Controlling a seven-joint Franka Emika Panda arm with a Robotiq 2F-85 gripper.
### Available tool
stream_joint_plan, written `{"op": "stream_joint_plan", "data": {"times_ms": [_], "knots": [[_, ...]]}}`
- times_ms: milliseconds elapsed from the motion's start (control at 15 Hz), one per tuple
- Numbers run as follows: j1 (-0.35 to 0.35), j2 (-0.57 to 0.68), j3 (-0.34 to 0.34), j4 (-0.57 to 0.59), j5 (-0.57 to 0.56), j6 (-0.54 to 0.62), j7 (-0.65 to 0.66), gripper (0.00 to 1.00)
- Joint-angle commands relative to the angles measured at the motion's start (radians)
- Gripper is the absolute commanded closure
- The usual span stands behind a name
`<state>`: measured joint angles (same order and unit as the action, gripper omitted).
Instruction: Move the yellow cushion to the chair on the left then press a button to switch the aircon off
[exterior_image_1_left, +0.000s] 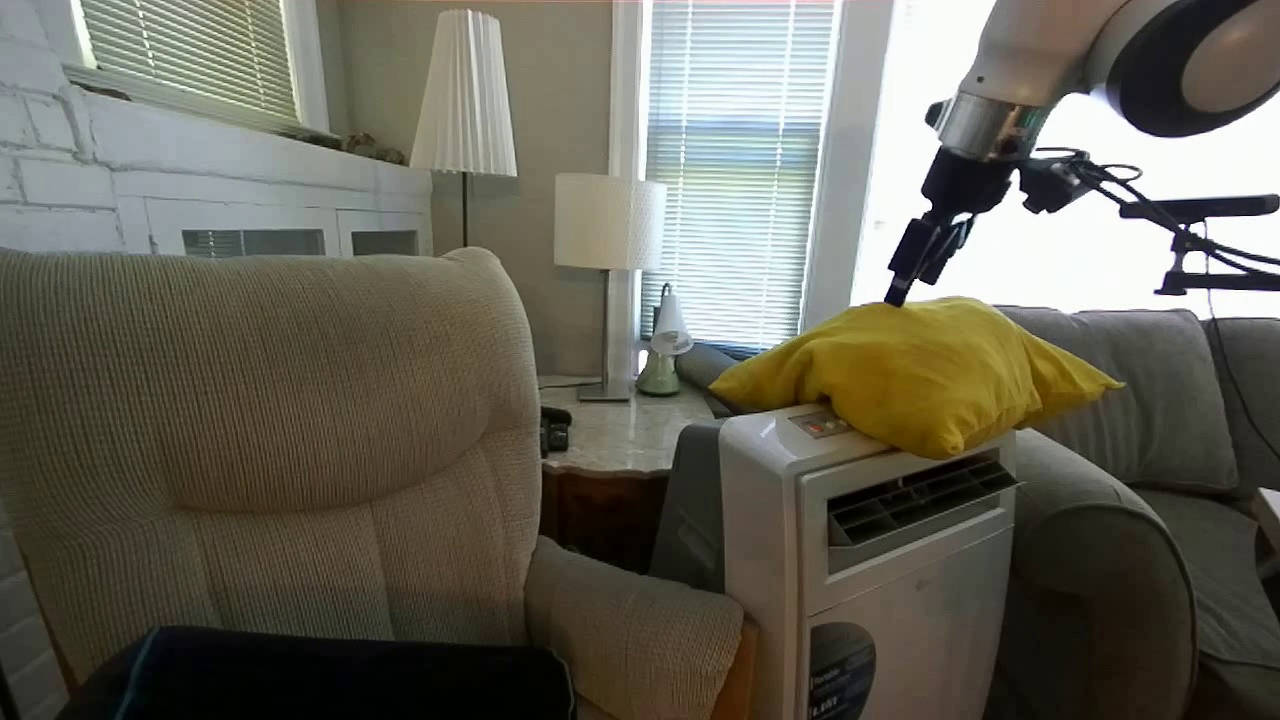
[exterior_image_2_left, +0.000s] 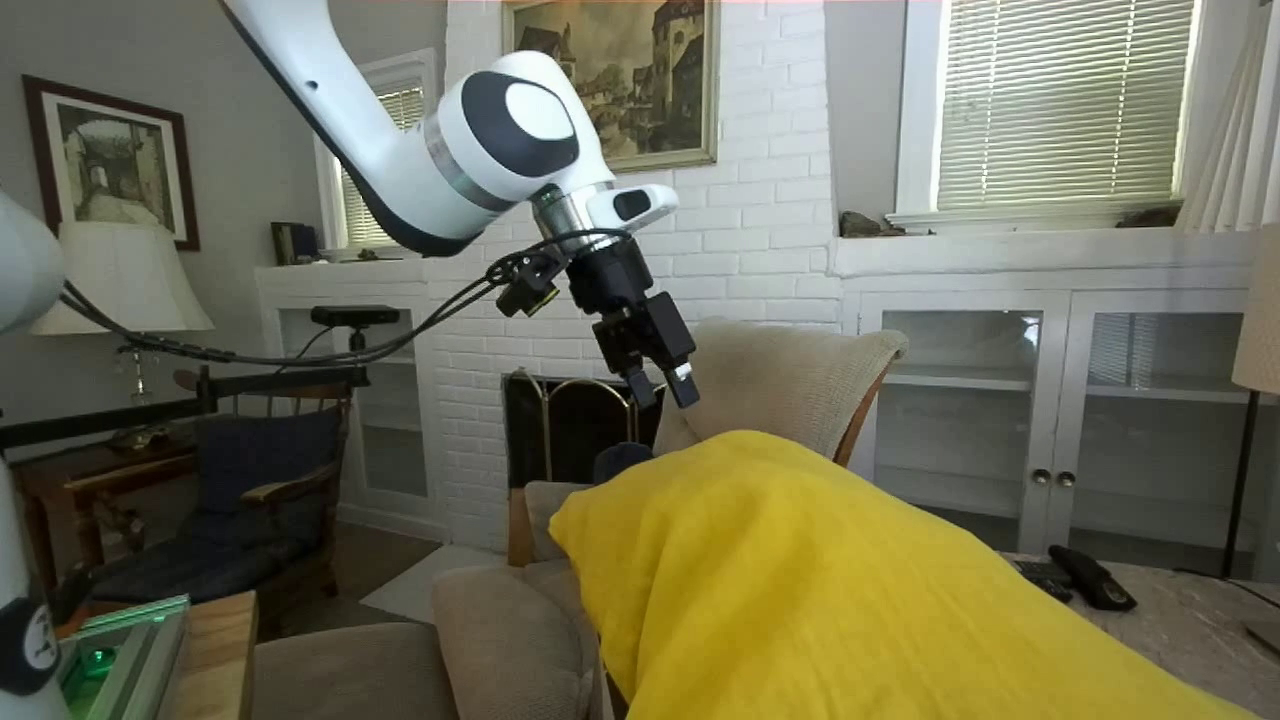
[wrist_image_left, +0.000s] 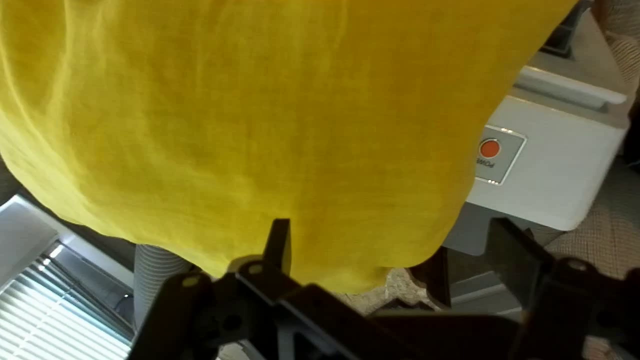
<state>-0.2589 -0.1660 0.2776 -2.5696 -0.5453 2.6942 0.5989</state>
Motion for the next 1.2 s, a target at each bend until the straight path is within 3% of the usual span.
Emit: {"op": "stream_joint_plan", "data": {"times_ms": [0,533,933,1000,1067,1133], "knots": [[-0.047,0.085,0.029,0.059,-0.142,-0.013,0.143,0.00],[-0.047,0.214,0.008,0.109,-0.386,-0.002,0.294,0.00],[-0.042,0.284,-0.013,0.129,-0.467,0.003,0.328,0.00],[-0.042,0.291,-0.016,0.131,-0.470,0.007,0.328,0.08],[-0.042,0.296,-0.019,0.133,-0.477,0.008,0.332,0.26],[-0.041,0.300,-0.020,0.136,-0.474,0.009,0.330,0.32]]}}
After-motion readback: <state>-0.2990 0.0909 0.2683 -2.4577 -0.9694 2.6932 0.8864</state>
